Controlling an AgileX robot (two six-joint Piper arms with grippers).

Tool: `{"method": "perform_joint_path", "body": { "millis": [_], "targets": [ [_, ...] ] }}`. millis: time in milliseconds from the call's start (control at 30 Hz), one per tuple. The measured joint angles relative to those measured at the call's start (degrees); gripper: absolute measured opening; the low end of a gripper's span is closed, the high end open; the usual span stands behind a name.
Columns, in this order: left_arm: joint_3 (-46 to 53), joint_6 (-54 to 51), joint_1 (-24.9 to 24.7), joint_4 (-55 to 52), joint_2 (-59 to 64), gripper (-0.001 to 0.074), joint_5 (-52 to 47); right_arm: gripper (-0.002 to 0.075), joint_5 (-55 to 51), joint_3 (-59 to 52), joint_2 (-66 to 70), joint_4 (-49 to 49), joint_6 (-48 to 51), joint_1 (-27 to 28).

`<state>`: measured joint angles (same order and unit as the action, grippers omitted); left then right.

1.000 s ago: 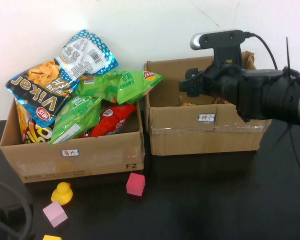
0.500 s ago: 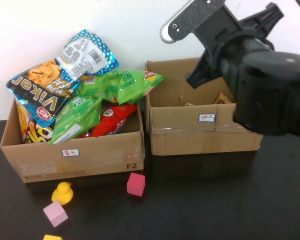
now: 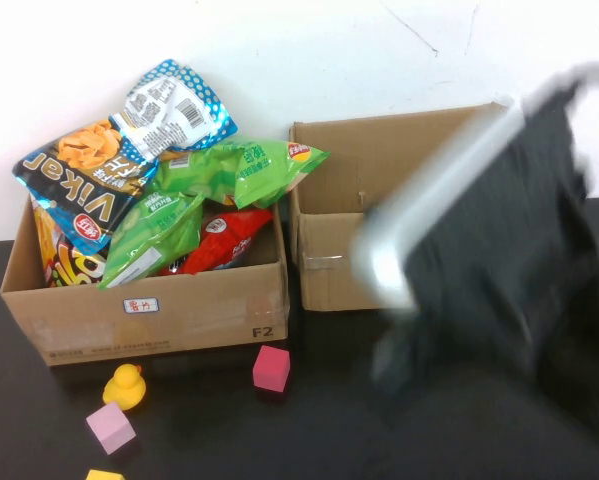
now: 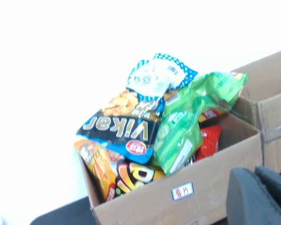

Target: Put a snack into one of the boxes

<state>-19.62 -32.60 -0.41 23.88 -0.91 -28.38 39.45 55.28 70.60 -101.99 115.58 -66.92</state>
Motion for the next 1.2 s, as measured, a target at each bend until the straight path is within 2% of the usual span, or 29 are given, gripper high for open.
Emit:
{"method": "perform_joint_path", "body": {
  "millis": [133, 233, 300, 367, 500, 600, 800, 900, 1200],
  "targets": [
    [0.5, 0.2, 0.0, -0.2, 0.0, -0.0001, 0.0, -0.0001, -19.3, -8.3, -5.8, 0.0, -3.9, -3.5],
    [0.5, 0.3, 0.0, -0.3, 0.0, -0.0002, 0.1, -0.0001, -37.4, -13.4, -9.0, 0.7, -5.8, -4.0],
    [0.5, 0.4, 0.0, -0.3, 0.0, -0.0002, 0.1, -0.0001, -49.5, -16.1, -10.5, 6.8, -13.1, -4.1],
    [0.5, 0.5, 0.0, -0.4, 0.0, -0.0001, 0.1, -0.0001, -59.4, -16.6, -11.2, 19.9, -27.4, -4.1],
    [0.5, 0.5, 0.0, -0.4, 0.0, -0.0001, 0.1, -0.0001, -83.4, -15.7, -11.5, 57.4, -67.3, -4.3],
    [0.5, 0.5, 0.0, -0.5, 0.0, -0.0001, 0.1, -0.0001, -94.1, -15.5, -13.8, 80.2, -90.3, -4.3],
    [1.2, 0.5, 0.0, -0.5, 0.0, -0.0001, 1.0, -0.0001, -96.6, -15.2, -26.5, 112.6, -114.5, -4.3],
    [3.7, 0.5, 0.0, -0.5, 0.0, -0.0001, 3.6, -0.0001, -96.6, -15.7, -34.3, 121.7, -123.8, -4.3],
    [6.5, 0.5, 0.0, -0.5, 0.0, -0.0001, 5.7, -0.0001, -91.4, -24.7, -50.8, 131.1, -135.5, -4.3]
  ]
}}
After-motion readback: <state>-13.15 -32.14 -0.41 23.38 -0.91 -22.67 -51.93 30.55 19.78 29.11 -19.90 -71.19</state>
